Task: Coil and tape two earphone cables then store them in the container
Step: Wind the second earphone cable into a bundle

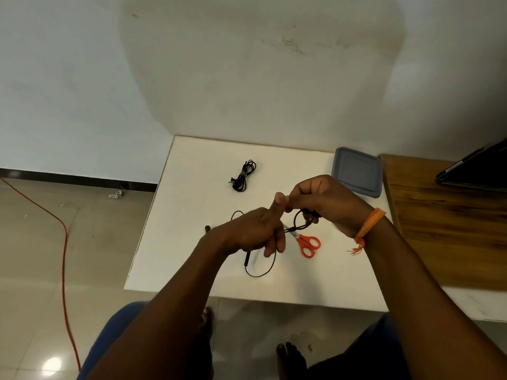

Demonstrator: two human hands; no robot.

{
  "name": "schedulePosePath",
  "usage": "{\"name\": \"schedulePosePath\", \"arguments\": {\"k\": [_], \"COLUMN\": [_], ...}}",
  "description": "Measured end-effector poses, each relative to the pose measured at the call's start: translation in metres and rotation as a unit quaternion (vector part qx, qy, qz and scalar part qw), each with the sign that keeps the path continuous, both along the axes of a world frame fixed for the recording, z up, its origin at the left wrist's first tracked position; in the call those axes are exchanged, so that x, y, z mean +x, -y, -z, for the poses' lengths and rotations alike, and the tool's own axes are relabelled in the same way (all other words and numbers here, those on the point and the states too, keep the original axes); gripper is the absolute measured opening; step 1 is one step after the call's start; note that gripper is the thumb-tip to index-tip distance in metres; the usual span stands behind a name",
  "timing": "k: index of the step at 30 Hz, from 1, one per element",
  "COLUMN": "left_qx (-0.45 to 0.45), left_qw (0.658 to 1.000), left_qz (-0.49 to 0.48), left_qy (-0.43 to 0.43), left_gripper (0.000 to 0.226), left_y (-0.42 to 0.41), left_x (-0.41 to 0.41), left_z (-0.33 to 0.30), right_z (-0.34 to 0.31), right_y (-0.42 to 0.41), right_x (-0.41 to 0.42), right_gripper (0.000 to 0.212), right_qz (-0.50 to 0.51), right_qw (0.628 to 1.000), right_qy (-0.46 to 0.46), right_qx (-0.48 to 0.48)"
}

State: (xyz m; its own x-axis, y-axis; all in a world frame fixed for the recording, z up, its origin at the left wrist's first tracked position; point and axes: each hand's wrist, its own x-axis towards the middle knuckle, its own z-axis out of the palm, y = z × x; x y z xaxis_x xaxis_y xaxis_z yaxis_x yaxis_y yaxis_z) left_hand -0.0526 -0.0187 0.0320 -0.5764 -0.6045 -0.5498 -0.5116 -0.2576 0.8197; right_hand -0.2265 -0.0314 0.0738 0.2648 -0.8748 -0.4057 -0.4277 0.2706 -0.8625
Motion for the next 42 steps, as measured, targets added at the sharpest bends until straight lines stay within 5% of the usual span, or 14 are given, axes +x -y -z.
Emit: {"name": "schedulePosePath", "arguments": {"k": [7,15,17,21,23,28,33,42], "left_qx": [0.156,0.273,0.278,0.340,0.336,0.198,0.170,0.162], "left_qw": [0.975,0.891,0.849,0.665,0.624,0.691,0.686,0.666], "left_qz": [0.057,0.056,0.031,-0.020,-0.070,-0.325,-0.395,-0.454], "left_qy": [-0.146,-0.360,-0.447,-0.664,-0.702,-0.614,-0.587,-0.569], "left_gripper": [0.083,0.077,0.075,0.074,0.071,0.069,0.069,0.071], "left_y": [0.002,0.012,0.015,0.025,0.027,0.024,0.028,0.031], "left_x": [0.001,0.016,0.018,0.021,0.024,0.023,0.024,0.028], "left_z": [-0.008,-0.002,-0.001,0.001,-0.001,-0.010,-0.009,-0.011], "right_z": [0.005,0.006,0.006,0.009,0.011,0.016,0.016,0.017], "right_y": [0.000,0.001,0.001,-0.002,-0.004,-0.007,-0.010,-0.012], "right_x": [0.000,-0.004,-0.003,0.007,0.014,0.030,0.033,0.028], "right_gripper": [0.016,0.020,0.014,0.017,0.019,0.022,0.026,0.023], "right_qz": [-0.010,-0.046,-0.054,-0.079,-0.098,-0.043,0.023,-0.016], "right_qw": [0.999,0.996,0.996,0.996,0.995,0.991,0.991,0.998], "right_qy": [0.027,0.055,0.057,0.042,0.019,0.011,0.037,0.025], "right_qx": [-0.046,-0.056,-0.051,-0.010,0.017,0.123,0.126,0.055]}}
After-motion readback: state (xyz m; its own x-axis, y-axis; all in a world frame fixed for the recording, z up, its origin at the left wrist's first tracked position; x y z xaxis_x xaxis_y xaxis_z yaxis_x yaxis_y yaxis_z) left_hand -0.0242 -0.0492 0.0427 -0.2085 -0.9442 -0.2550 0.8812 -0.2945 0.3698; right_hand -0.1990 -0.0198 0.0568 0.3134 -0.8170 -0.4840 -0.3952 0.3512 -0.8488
